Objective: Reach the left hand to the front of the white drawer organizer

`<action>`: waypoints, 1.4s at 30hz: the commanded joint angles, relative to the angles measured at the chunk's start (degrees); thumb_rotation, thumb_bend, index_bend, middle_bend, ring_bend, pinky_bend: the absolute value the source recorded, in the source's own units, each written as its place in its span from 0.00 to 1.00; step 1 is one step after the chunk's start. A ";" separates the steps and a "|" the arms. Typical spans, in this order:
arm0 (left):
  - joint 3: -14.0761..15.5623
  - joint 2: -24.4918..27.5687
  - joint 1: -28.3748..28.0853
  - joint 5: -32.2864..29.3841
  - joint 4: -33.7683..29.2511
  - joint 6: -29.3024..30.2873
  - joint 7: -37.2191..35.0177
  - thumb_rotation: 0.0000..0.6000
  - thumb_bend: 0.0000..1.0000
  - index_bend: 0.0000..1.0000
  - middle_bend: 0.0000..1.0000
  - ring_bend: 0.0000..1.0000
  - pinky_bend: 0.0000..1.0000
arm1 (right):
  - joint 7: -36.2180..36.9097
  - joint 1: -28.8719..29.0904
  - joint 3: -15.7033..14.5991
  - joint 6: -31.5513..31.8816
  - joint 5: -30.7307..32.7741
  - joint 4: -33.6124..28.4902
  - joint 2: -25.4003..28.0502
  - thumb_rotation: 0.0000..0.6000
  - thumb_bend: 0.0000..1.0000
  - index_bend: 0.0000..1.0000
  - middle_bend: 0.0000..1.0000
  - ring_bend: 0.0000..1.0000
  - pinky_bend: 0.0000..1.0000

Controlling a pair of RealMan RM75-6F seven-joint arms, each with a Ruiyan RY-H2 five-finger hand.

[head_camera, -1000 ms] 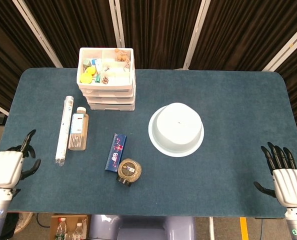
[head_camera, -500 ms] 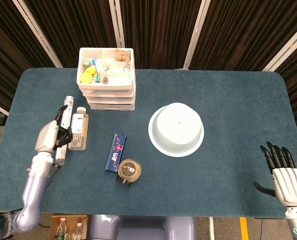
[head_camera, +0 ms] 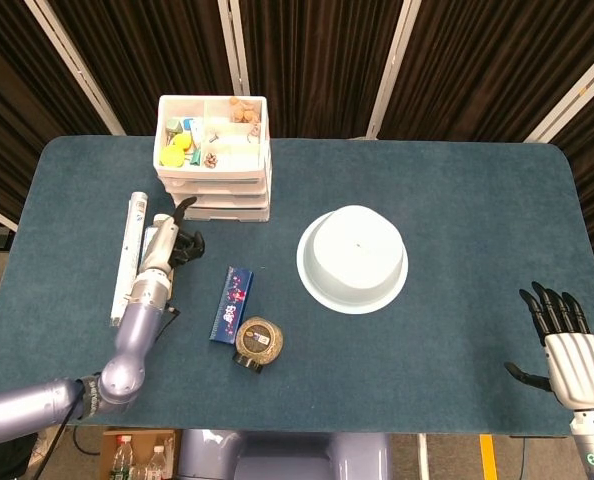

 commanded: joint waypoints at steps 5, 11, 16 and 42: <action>-1.52 -4.72 -3.44 -2.77 6.43 0.16 -1.52 1.00 0.70 0.08 1.00 0.95 0.88 | 0.61 0.18 0.02 -0.21 0.00 0.01 0.24 1.00 0.12 0.00 0.00 0.00 0.00; -1.57 -6.24 -4.53 -3.07 10.41 -0.47 -1.90 1.00 0.70 0.08 1.00 0.95 0.88 | 1.71 0.33 -0.04 -0.42 -0.09 -0.34 0.56 1.00 0.12 0.00 0.00 0.00 0.00; -2.52 -7.44 -6.45 -4.25 14.23 -2.56 -1.72 1.00 0.71 0.09 1.00 0.95 0.89 | 2.13 0.39 -0.16 -0.25 -0.59 -0.37 0.57 1.00 0.12 0.00 0.00 0.00 0.00; -6.03 -11.64 -9.73 -4.40 19.83 -6.31 -7.12 1.00 0.71 0.14 1.00 0.95 0.89 | 1.96 0.53 -0.54 -0.62 -0.68 -0.88 0.87 1.00 0.12 0.00 0.00 0.00 0.00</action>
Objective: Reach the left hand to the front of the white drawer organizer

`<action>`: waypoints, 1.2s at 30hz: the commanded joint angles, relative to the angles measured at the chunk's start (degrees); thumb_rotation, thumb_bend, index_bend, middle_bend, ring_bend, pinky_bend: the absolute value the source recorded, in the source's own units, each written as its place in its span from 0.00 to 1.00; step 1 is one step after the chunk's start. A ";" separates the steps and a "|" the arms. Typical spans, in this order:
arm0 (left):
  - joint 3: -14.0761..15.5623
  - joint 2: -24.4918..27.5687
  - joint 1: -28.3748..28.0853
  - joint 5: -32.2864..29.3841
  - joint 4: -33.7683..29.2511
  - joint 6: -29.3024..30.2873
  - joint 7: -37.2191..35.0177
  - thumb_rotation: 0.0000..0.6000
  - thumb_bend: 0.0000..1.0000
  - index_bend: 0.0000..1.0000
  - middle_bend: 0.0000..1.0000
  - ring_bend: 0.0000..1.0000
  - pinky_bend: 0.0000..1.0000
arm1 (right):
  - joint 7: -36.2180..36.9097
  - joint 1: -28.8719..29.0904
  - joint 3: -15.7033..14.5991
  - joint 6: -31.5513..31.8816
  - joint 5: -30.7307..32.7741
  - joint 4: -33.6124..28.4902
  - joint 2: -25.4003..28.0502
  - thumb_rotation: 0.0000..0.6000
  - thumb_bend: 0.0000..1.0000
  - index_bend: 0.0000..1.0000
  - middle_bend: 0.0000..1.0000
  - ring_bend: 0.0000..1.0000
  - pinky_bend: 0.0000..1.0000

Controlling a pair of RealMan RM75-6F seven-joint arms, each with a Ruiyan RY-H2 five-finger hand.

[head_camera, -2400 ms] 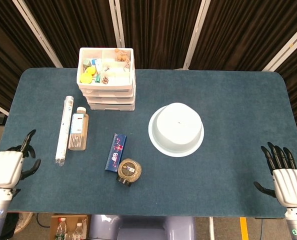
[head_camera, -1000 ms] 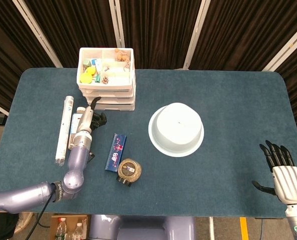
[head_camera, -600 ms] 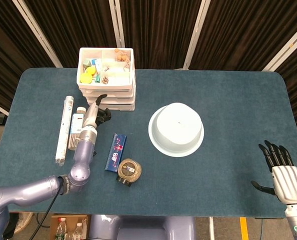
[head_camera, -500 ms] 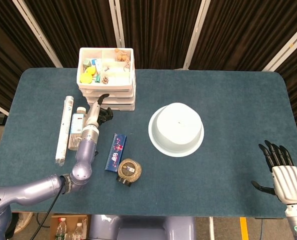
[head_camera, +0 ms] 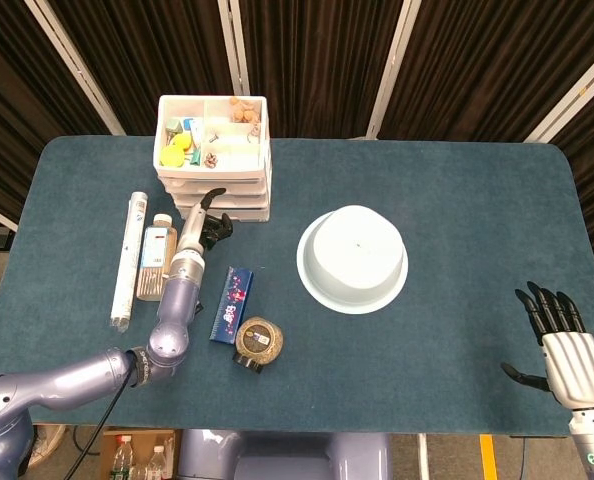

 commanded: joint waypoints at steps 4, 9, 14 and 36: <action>-0.35 -0.81 -1.07 0.48 1.11 -1.02 -0.58 1.00 0.71 0.18 1.00 0.95 0.89 | 0.23 0.04 -0.09 -0.07 -0.08 -0.08 0.02 1.00 0.12 0.00 0.00 0.00 0.00; -0.06 -0.76 -1.48 -0.55 1.17 -1.31 0.06 1.00 0.72 0.22 1.00 0.95 0.89 | 0.51 0.07 -0.08 0.01 -0.19 -0.24 0.11 1.00 0.12 0.00 0.00 0.00 0.00; 1.09 -0.18 -0.66 -0.99 0.23 -1.13 0.59 1.00 0.72 0.24 1.00 0.95 0.89 | 0.87 0.00 -0.12 0.34 -0.48 -0.24 0.16 1.00 0.12 0.00 0.00 0.00 0.00; 13.15 8.60 6.44 25.38 -11.47 10.31 6.43 1.00 0.74 0.25 1.00 0.95 0.89 | 0.48 -0.11 -0.49 0.11 -0.45 -0.54 0.01 1.00 0.12 0.00 0.00 0.00 0.00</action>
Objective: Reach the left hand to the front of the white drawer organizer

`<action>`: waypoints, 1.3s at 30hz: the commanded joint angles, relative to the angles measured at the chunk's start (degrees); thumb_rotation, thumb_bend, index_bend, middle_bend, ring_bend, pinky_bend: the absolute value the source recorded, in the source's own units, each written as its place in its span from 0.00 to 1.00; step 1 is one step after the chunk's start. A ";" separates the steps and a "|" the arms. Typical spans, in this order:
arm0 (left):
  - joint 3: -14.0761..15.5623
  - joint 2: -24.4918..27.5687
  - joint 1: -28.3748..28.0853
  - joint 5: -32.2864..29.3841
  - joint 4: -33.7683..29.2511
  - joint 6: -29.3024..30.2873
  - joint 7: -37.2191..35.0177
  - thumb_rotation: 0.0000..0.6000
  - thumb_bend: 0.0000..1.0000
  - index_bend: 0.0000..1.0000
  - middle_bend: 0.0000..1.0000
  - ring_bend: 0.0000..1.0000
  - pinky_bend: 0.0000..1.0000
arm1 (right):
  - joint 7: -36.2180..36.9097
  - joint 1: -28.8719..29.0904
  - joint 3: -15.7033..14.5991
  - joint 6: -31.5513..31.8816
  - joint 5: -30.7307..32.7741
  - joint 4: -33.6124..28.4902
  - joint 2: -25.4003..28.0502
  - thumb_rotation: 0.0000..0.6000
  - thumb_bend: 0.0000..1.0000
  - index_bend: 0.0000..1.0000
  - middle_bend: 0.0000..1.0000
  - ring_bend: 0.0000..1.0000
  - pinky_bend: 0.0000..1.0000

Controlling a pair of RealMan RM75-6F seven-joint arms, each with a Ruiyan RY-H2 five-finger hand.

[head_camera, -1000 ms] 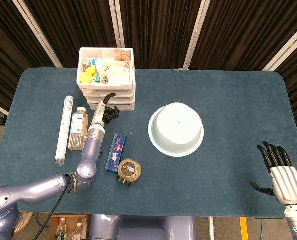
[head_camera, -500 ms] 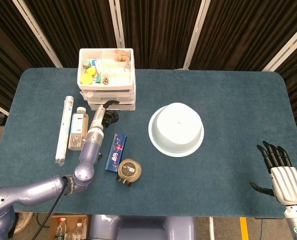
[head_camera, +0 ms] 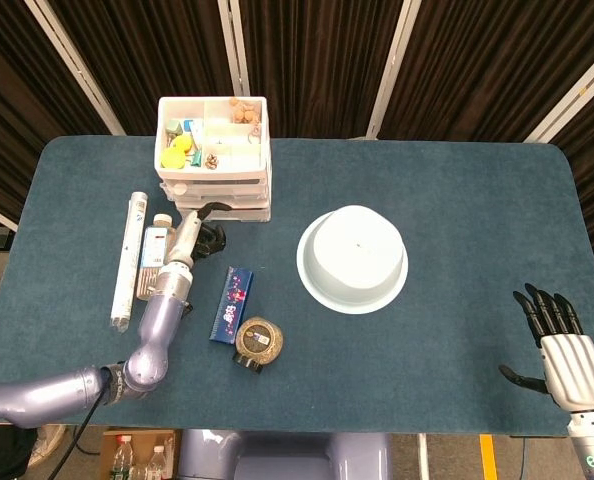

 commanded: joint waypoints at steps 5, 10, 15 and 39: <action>6.38 5.17 -1.35 13.16 -0.68 8.13 15.19 1.00 0.74 0.18 1.00 0.95 0.89 | -0.55 0.07 -0.16 -0.36 0.07 -0.15 -0.15 1.00 0.12 0.00 0.00 0.00 0.00; 5.31 7.68 -4.35 7.00 -2.13 8.40 25.90 1.00 0.74 0.19 1.00 0.96 0.89 | -0.53 0.09 -0.12 -0.39 0.15 -0.25 -0.12 1.00 0.12 0.00 0.00 0.00 0.00; 4.10 8.12 -6.56 -1.48 -1.57 8.16 32.30 1.00 0.74 0.19 1.00 0.96 0.89 | -0.14 0.12 -0.08 -0.44 0.25 -0.31 0.02 1.00 0.12 0.00 0.00 0.00 0.00; 3.38 8.23 -8.06 -14.00 0.61 4.74 34.28 1.00 0.75 0.43 1.00 0.96 0.89 | 0.49 0.08 -0.19 -0.32 0.04 -0.42 0.11 1.00 0.12 0.00 0.00 0.00 0.00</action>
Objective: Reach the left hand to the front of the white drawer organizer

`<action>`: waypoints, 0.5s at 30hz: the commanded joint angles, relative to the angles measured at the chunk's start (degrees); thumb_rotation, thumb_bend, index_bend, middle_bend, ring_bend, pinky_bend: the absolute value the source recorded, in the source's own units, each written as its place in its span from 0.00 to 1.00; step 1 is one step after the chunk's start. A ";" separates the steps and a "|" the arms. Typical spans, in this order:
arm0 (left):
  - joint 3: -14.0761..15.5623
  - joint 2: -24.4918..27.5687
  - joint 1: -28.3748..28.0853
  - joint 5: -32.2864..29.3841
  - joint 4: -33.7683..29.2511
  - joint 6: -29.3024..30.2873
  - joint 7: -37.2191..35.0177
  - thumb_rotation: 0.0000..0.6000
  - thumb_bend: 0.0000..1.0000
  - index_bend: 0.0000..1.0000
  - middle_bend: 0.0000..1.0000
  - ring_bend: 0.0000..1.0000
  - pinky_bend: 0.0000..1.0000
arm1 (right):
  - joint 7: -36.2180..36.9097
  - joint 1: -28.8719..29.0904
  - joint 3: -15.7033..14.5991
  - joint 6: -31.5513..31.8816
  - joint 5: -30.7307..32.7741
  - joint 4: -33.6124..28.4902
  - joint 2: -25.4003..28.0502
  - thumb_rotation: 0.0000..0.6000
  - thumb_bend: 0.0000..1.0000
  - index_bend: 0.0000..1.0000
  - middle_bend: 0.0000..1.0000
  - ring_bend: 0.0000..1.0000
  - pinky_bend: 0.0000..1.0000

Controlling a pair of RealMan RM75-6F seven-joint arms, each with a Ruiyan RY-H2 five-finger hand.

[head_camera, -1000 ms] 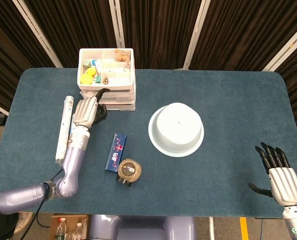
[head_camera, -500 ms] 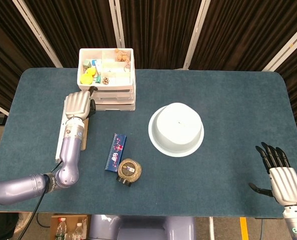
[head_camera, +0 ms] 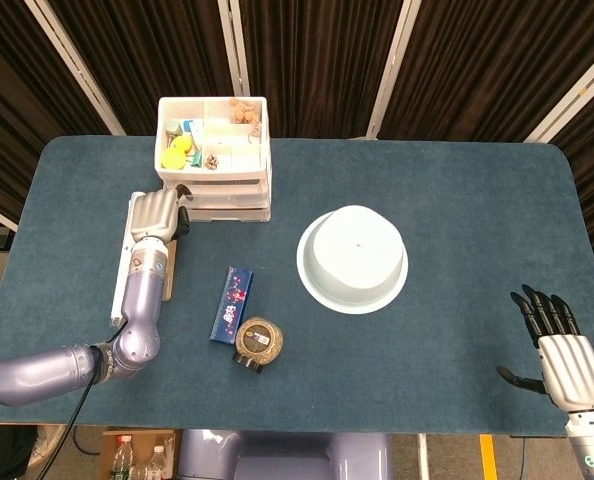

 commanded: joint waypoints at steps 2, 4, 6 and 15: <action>-0.80 1.27 0.25 -0.89 -1.82 -0.55 -1.10 1.00 0.75 0.46 1.00 0.96 0.89 | 0.04 -0.04 -0.01 0.23 -0.25 0.06 -0.02 1.00 0.12 0.00 0.00 0.00 0.00; -0.85 2.06 0.54 -1.08 -2.98 -0.77 -1.61 1.00 0.76 0.47 1.00 0.96 0.89 | 0.10 -0.07 -0.02 0.34 -0.35 0.15 -0.06 1.00 0.12 0.00 0.00 0.00 0.00; -0.53 3.00 0.89 -1.14 -4.39 -1.03 -1.81 1.00 0.76 0.47 1.00 0.96 0.89 | 0.15 -0.08 -0.01 0.42 -0.40 0.18 -0.09 1.00 0.12 0.00 0.00 0.00 0.00; 2.32 7.38 3.46 0.32 -12.22 -1.85 -3.71 1.00 0.76 0.47 1.00 0.96 0.89 | 0.03 -0.19 -0.01 0.65 -0.42 0.13 -0.14 1.00 0.12 0.00 0.00 0.00 0.00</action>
